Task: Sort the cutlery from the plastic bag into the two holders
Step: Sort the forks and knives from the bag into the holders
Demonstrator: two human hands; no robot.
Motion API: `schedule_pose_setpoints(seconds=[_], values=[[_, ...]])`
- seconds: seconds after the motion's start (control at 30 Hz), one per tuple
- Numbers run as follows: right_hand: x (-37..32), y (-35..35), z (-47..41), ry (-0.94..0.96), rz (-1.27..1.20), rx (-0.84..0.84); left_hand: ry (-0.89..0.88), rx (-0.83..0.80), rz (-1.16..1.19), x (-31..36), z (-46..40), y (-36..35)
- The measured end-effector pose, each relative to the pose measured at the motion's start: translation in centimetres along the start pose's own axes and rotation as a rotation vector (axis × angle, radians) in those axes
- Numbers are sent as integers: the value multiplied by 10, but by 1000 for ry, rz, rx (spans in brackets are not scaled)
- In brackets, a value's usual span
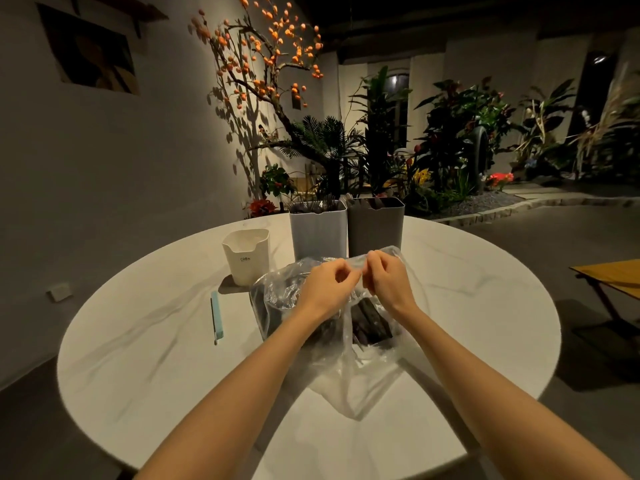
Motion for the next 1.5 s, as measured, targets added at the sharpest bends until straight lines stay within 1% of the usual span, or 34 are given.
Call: schedule_pose_setpoints(seconds=[0.07, 0.17, 0.23, 0.37, 0.47, 0.57, 0.67, 0.77, 0.83, 0.9, 0.97, 1.03, 1.17, 1.3, 1.37, 1.43, 1.5], values=[[7, -1, 7, -13, 64, -14, 12, 19, -102, -8, 6, -3], [13, -2, 13, -39, 217, -61, 48, 160, -290, -17, 15, 7], [17, -2, 14, -76, 388, -101, 72, 200, -330, -22, 19, 13], [26, -7, 21, -235, 717, -236, 101, 237, -376, -30, 22, 22], [28, -11, 25, -317, 867, -294, 110, 192, -313, -37, 20, 19], [25, -19, 25, -342, 923, -352, 137, 107, -202, -43, 17, 13], [23, -34, 25, -359, 996, -475, 142, 4, -138, -45, 13, 5], [23, -42, 25, -428, 1055, -598, 175, -97, -209, -48, 10, -4], [20, -45, 23, -469, 1048, -680, 190, -142, -337, -47, 9, -8], [19, -47, 20, -516, 970, -755, 193, -157, -404, -46, 10, -9], [20, -50, 17, -543, 937, -790, 196, -137, -351, -43, 12, -7], [21, -52, 15, -553, 968, -808, 182, -110, -266, -40, 16, -4], [18, -52, 16, -566, 947, -828, 99, -94, -241, -34, 20, -4], [12, -40, 18, -622, 805, -793, 30, 46, -116, -32, 21, 7], [15, -35, 21, -665, 701, -786, -22, 125, -130, -27, 22, 11], [17, -29, 25, -693, 636, -765, -104, 226, -155, -18, 25, 17], [18, -22, 26, -687, 612, -741, -214, 288, -113, -6, 30, 22]])
Point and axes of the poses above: each hand's wrist, its own z-axis away from the middle knuckle, its own y-axis out of the back of the hand, x = y × z, the point moved 8 cm from there along -z, towards the middle knuckle, and after that the axes turned 12 degrees about -x, right-handed, at the moved point
